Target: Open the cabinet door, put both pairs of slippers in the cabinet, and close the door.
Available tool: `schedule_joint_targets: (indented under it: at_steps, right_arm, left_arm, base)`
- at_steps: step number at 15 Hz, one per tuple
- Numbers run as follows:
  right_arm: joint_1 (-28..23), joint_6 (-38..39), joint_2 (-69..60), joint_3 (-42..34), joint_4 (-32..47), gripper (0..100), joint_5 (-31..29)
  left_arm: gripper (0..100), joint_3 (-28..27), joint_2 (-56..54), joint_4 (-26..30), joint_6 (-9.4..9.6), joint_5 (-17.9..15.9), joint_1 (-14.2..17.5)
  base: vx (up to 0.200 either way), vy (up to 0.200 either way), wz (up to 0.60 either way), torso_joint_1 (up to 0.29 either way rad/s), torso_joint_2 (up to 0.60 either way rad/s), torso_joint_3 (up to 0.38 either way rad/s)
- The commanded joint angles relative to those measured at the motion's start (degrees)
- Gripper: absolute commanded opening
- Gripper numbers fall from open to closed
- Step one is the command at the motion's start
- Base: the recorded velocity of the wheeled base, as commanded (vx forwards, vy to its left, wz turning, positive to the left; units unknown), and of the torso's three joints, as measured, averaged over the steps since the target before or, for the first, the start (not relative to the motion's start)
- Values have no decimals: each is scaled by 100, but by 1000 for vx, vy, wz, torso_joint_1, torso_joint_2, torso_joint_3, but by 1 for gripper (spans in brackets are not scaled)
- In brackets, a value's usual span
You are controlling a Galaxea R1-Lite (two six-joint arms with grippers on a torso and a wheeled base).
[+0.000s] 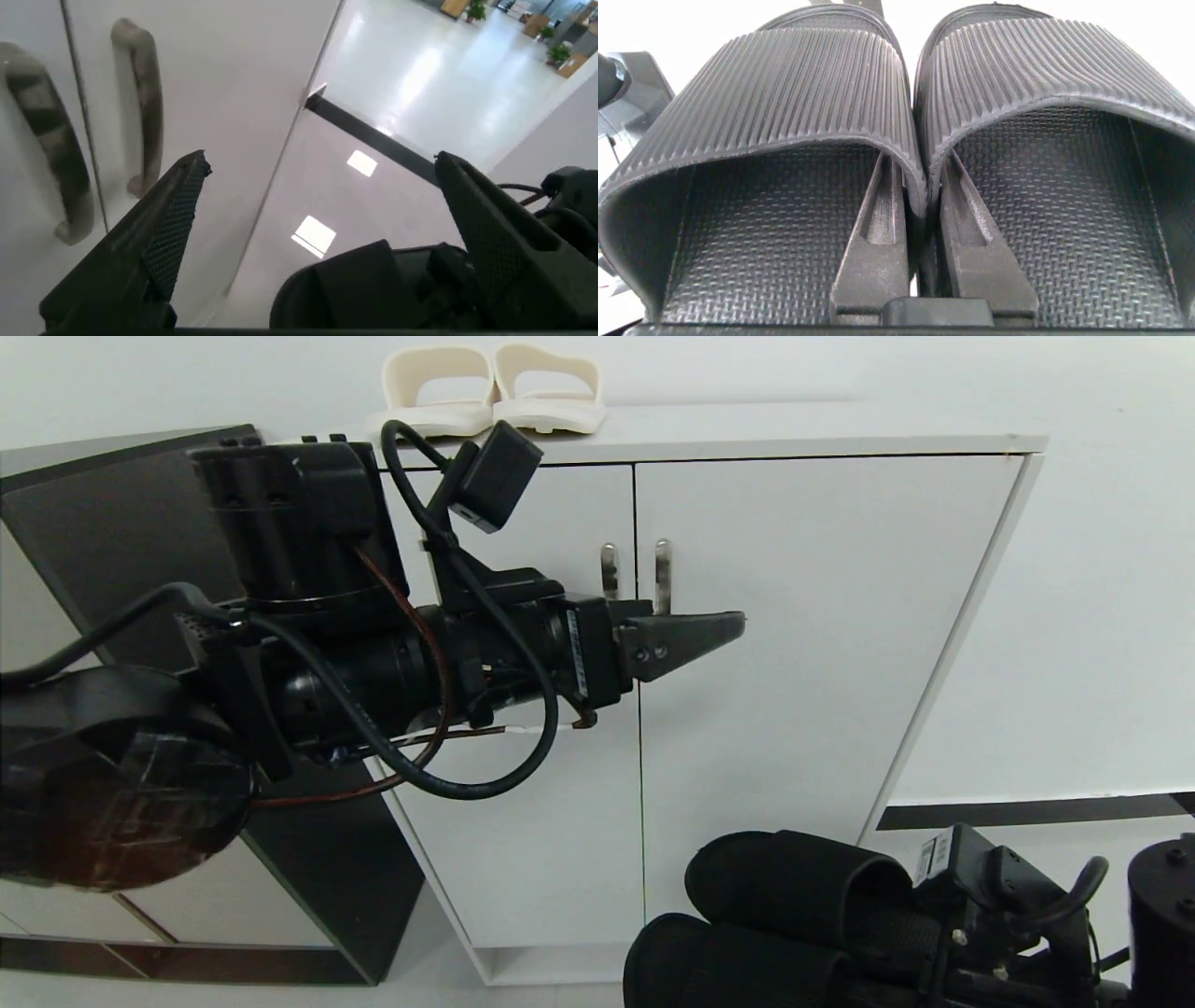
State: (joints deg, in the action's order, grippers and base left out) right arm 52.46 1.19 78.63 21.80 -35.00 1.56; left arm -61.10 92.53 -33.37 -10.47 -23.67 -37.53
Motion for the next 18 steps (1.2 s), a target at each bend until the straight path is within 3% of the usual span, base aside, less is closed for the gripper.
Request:
schedule_joint_targets:
  at_steps: [1,5,14,18]
  right_arm:
    - [1,4,12,0,2,0,2]
    - [1,4,12,0,-7,0,-7]
    - [1,4,21,0,-7,0,2]
    - [1,21,12,9,2,0,2]
  left_arm:
    - [100,-51,81,-3,1,3,97]
    - [100,-183,301,-12,-8,3,299]
    - [100,-851,1057,-12,-16,109,308]
    - [100,-886,1083,-12,-25,100,308]
  base:
    - [0,0,0,0,0,0]
    - [0,0,0,0,0,0]
    - [0,0,0,0,0,0]
    - [0,0,0,0,0,0]
